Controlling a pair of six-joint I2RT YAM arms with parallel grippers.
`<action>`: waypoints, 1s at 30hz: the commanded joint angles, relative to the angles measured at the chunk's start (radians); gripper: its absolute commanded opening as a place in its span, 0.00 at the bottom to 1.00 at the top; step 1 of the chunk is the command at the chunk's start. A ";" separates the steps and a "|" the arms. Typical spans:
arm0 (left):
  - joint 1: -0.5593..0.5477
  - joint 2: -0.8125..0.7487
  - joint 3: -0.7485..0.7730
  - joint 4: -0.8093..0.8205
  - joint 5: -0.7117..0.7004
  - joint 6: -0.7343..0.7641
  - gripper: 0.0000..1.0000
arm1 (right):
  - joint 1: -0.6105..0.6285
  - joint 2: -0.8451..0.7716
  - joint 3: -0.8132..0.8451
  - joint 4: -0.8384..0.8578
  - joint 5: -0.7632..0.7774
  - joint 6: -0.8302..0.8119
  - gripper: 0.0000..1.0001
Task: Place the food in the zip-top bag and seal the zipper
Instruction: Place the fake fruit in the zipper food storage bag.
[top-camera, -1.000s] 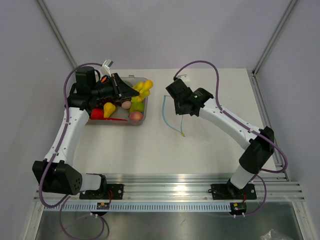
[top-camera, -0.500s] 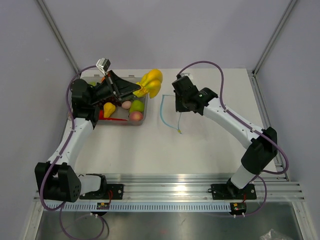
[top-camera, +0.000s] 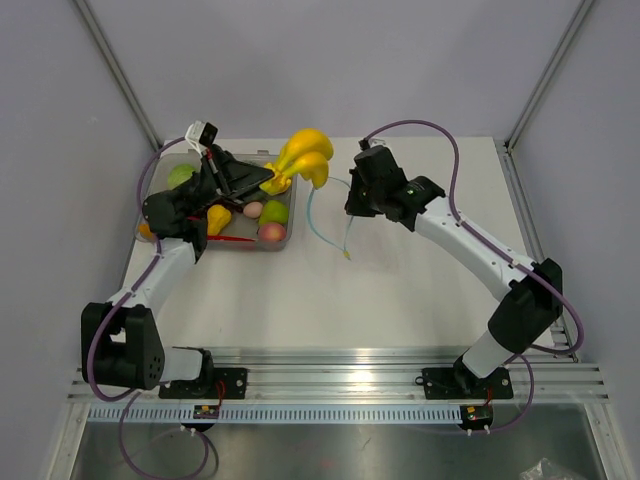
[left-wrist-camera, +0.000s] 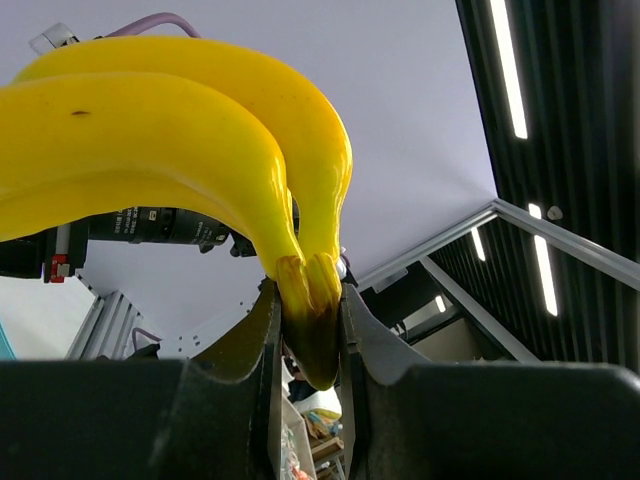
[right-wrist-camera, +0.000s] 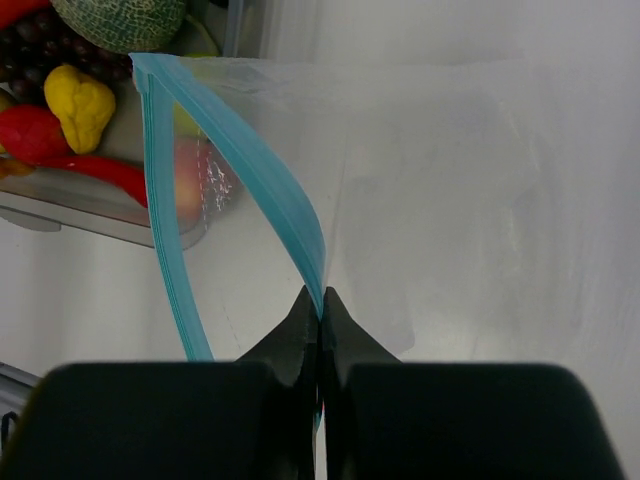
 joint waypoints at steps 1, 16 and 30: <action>-0.007 -0.011 -0.045 0.203 -0.051 -0.139 0.00 | -0.009 -0.063 -0.009 0.110 -0.061 0.051 0.00; -0.020 0.077 -0.188 0.370 -0.067 -0.225 0.00 | -0.012 -0.082 -0.020 0.176 -0.110 0.120 0.00; -0.139 0.063 -0.093 -0.418 0.029 0.307 0.00 | -0.011 -0.096 -0.009 0.145 -0.119 0.097 0.00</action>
